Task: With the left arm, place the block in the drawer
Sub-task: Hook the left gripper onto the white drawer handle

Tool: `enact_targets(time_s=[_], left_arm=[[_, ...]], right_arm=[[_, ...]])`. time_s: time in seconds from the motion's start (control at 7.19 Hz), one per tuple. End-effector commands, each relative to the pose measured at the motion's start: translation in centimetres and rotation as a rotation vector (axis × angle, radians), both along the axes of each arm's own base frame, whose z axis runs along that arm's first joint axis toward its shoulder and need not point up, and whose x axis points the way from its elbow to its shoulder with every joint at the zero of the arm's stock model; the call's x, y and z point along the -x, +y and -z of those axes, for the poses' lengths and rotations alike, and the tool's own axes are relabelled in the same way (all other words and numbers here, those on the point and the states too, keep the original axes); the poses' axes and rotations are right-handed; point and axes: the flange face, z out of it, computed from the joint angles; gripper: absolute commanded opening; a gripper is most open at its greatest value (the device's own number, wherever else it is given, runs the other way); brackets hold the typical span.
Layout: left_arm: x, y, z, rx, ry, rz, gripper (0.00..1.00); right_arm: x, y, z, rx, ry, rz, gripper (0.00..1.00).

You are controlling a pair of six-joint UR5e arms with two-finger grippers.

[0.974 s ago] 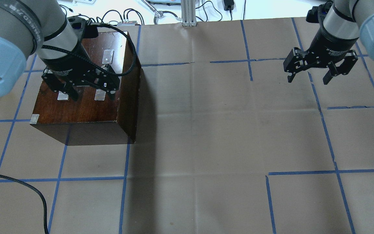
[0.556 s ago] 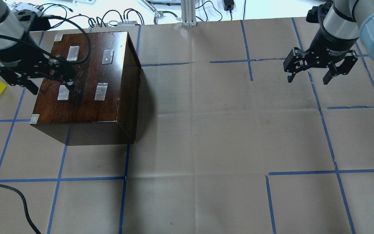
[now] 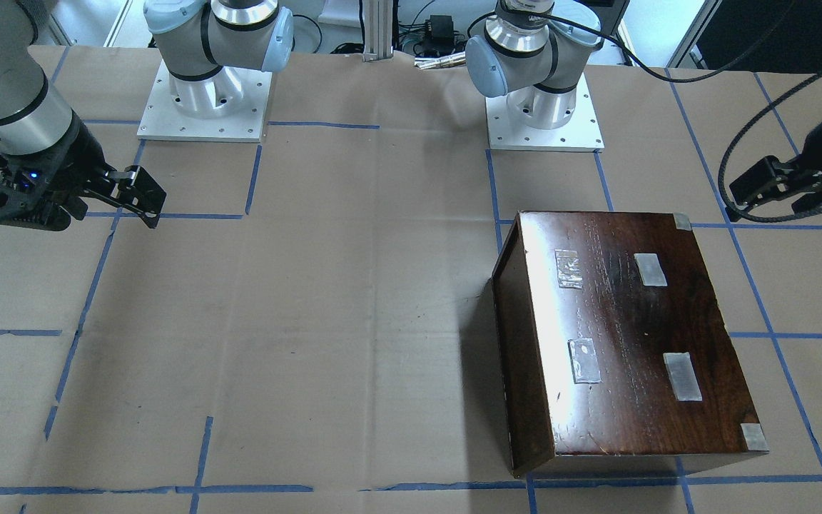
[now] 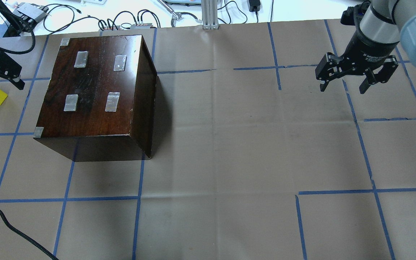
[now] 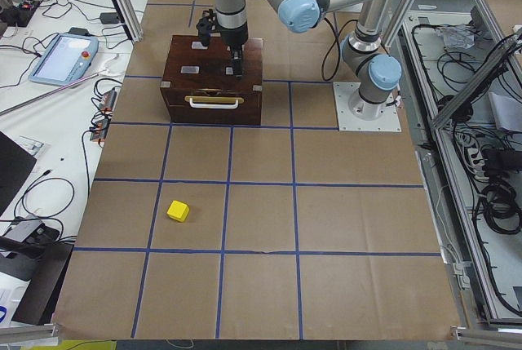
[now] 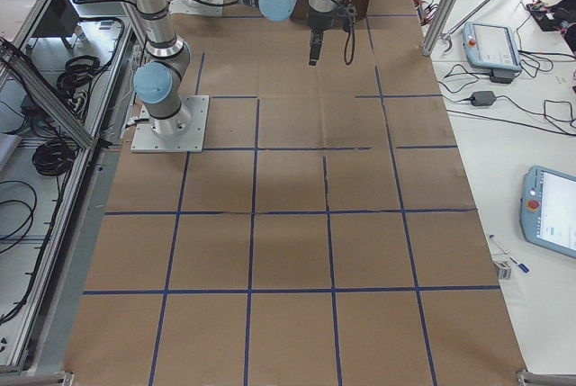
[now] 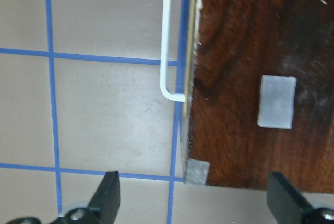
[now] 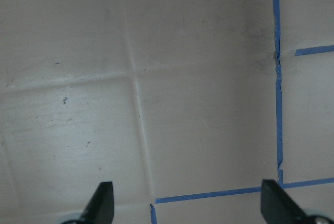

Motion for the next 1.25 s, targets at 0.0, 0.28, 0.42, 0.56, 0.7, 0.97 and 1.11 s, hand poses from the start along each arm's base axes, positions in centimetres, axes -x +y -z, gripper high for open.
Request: enact_targets(time_s=[0.0, 0.28, 0.42, 0.56, 0.7, 0.97, 1.11], left_arm=[[-5.8, -2.9, 3.5, -0.040, 0.041, 0.022, 0.99], [-8.7, -3.2, 7.2, -0.081, 0.082, -0.019, 0.99], [-8.6, -3.9, 8.7, -0.045, 0.123, -0.019, 0.99], [-8.9, -4.6, 9.3, -0.007, 0.114, 0.016, 0.99], [-8.9, -5.1, 10.5, -0.002, 0.148, 0.012, 0.99], [-9.2, -5.8, 12.8, -0.020, 0.170, 0.011, 0.99], [-9.6, -6.8, 13.5, 0.015, 0.152, 0.016, 0.99]], right_arm=[[0.0, 0.0, 0.1, -0.001, 0.000, 0.000, 1.00], [0.0, 0.0, 0.1, -0.001, 0.000, 0.000, 1.00], [0.0, 0.0, 0.0, 0.000, 0.000, 0.000, 1.00], [0.0, 0.0, 0.0, 0.000, 0.000, -0.002, 1.00], [0.0, 0.0, 0.0, 0.000, 0.000, 0.000, 1.00], [0.0, 0.0, 0.0, 0.000, 0.000, 0.000, 1.00], [0.0, 0.0, 0.1, -0.001, 0.000, 0.000, 1.00]])
